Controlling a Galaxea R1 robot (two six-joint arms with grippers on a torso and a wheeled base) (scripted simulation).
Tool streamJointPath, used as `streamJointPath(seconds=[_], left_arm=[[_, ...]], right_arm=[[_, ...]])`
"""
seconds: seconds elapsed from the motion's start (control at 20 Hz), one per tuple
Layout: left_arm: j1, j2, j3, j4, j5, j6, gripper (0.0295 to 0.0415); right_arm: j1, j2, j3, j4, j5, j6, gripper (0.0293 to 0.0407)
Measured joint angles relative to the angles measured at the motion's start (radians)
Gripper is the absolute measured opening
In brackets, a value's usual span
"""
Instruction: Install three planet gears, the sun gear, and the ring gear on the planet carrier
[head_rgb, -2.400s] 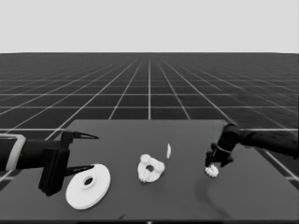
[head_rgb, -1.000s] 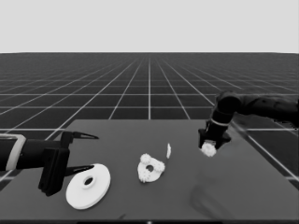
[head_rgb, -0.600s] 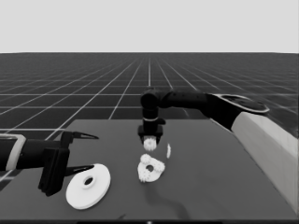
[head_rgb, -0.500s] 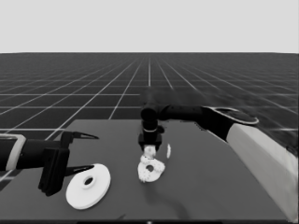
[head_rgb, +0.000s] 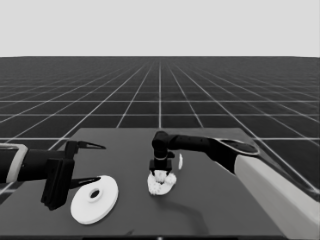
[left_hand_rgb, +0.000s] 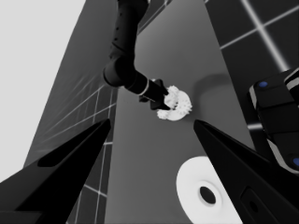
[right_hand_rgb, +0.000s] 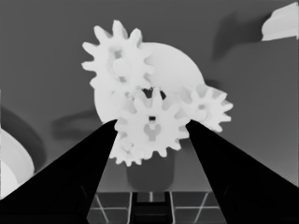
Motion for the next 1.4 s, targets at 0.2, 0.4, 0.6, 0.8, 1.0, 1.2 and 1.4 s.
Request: streamJointPath(seconds=[0.2, 0.4, 0.6, 0.8, 1.0, 1.2, 1.4], left_arm=[[0.0, 0.0, 0.0, 0.0, 0.0, 0.0, 0.0385], [0.0, 0.0, 0.0, 0.0, 0.0, 0.0, 0.0385], [0.0, 0.0, 0.0, 0.0, 0.0, 0.0, 0.0385], [0.0, 0.0, 0.0, 0.0, 0.0, 0.0, 0.0385], [0.0, 0.0, 0.0, 0.0, 0.0, 0.0, 0.0385], [0.0, 0.0, 0.0, 0.0, 0.0, 0.0, 0.0385], [0.0, 0.0, 0.0, 0.0, 0.0, 0.0, 0.0385]], right_arm=[[-0.004, 0.0, 0.0, 0.0, 0.0, 0.034, 0.0309], [-0.004, 0.0, 0.0, 0.0, 0.0, 0.075, 0.0309], [-0.004, 0.0, 0.0, 0.0, 0.0, 0.117, 0.031], [-0.004, 0.0, 0.0, 0.0, 0.0, 0.159, 0.031], [-0.005, 0.0, 0.0, 0.0, 0.0, 0.201, 0.0309], [-0.005, 0.0, 0.0, 0.0, 0.0, 0.242, 0.0309], [-0.005, 0.0, 0.0, 0.0, 0.0, 0.284, 0.0309]])
